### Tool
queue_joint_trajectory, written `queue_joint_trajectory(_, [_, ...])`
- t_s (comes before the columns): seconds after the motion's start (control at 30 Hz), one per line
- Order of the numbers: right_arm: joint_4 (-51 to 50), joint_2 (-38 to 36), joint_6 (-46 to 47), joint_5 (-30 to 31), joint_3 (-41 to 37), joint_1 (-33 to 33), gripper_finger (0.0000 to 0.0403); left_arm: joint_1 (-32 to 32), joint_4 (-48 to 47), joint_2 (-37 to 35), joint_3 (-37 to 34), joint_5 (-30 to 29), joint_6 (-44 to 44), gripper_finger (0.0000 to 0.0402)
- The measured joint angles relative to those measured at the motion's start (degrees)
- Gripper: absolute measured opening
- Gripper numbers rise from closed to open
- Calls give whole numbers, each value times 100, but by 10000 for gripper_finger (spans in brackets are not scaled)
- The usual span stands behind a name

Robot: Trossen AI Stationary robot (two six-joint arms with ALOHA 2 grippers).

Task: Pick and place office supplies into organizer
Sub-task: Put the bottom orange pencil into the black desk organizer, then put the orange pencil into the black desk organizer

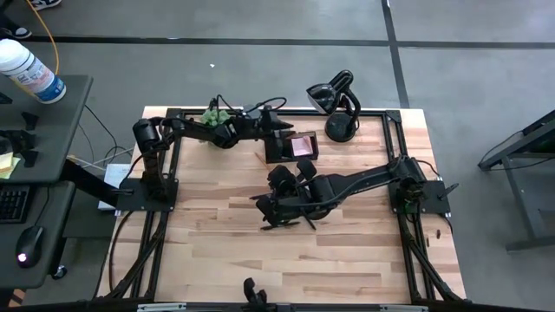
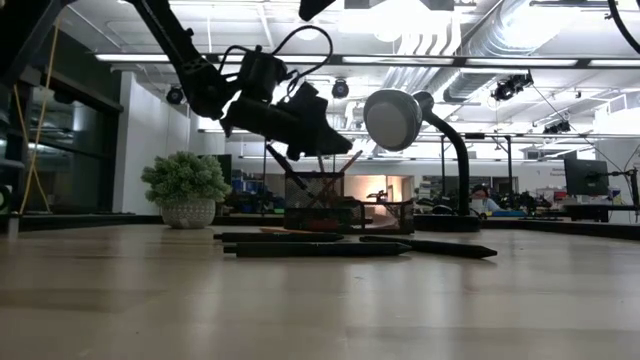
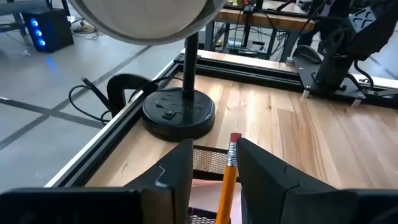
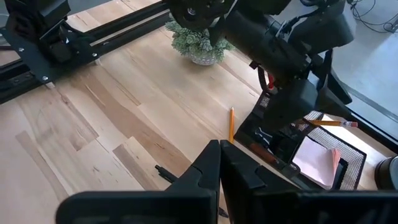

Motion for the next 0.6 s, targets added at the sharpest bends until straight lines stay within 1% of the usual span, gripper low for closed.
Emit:
queue_joint_trajectory(0.23, [0, -14, -49, 0, 0, -66, 6, 0, -4, 0, 271, 32, 9, 115])
queue_joint_trajectory(0.43, [-60, -112, -128, -9, 0, -114, 7, 36, -76, -76, 756, 320, 12, 127])
queue_joint_trajectory(0.6, [-284, -406, -143, 165, 0, -109, 7, 142, -107, -335, 993, 490, 4, 131])
